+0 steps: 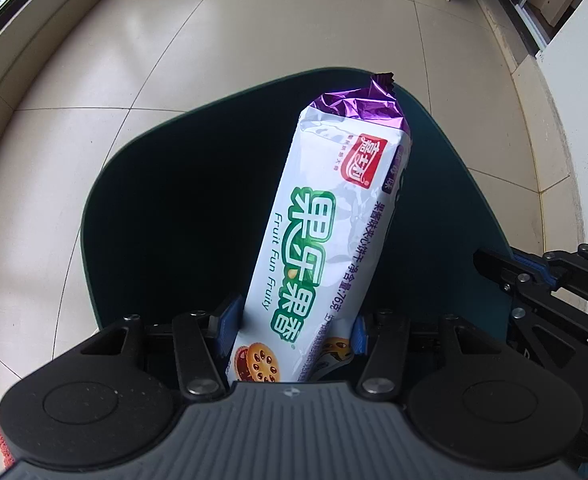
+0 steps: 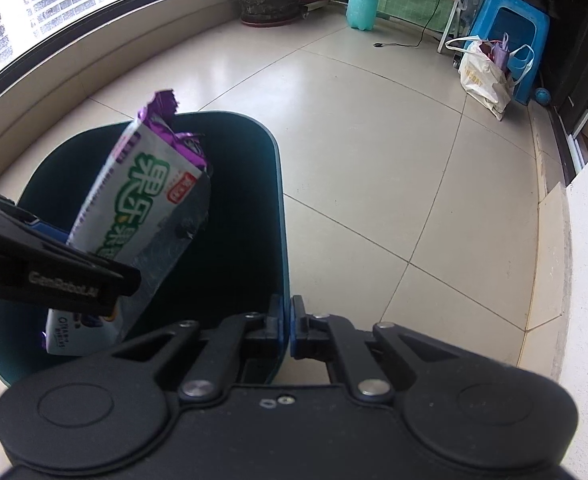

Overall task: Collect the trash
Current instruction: 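Carry the wrapper into the wastebasket and open the left gripper, then lower the left gripper to the orange foam net and close on it, then lift the foam net into the wastebasket and open the left gripper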

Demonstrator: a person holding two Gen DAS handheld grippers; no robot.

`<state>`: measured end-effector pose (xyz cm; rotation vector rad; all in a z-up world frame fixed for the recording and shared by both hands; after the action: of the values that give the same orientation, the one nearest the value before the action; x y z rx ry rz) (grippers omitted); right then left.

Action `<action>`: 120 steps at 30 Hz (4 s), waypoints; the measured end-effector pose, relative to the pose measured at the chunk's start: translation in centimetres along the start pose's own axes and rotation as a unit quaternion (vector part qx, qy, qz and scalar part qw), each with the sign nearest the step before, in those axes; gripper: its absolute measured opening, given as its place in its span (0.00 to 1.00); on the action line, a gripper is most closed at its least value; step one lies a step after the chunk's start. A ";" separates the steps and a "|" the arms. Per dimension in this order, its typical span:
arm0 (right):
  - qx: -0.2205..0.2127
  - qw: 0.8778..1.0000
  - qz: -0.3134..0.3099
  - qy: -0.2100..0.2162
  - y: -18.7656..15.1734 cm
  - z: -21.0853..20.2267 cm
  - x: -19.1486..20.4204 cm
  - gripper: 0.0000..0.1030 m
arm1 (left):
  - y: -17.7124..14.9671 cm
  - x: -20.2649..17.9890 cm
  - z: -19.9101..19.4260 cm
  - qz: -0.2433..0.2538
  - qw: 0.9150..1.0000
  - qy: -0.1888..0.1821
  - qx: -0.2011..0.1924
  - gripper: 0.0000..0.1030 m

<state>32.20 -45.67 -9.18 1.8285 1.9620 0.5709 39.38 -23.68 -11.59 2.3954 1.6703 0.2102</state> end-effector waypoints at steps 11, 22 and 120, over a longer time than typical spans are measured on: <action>-0.004 1.000 -0.016 -0.001 -1.0 -0.5 -0.2 0.05 | -1.2 -2.1 2.9 0.025 1.000 -0.001 0.020 0.62; -0.001 1.000 -0.015 -0.018 -0.8 -0.4 0.3 0.04 | -3.3 -0.1 -1.9 0.025 0.999 -0.005 -0.036 0.66; 0.027 0.999 -0.031 0.001 -0.6 -0.3 -0.2 0.06 | -15.7 9.1 -5.2 0.005 0.998 -0.022 -0.058 0.10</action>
<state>31.52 -45.88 -9.23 1.7916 2.0480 0.5057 27.02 -9.37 -10.56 2.3071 1.5823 0.2475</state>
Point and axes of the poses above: each gripper's, at about its wrist camera, not at the fingertips, and z roughly the way its jaws point, x to its left, y to its top, the point moved 4 cm from there along z, roughly the way its jaws point, and after that the axes turned 2 degrees about z, right-handed, at the moved point
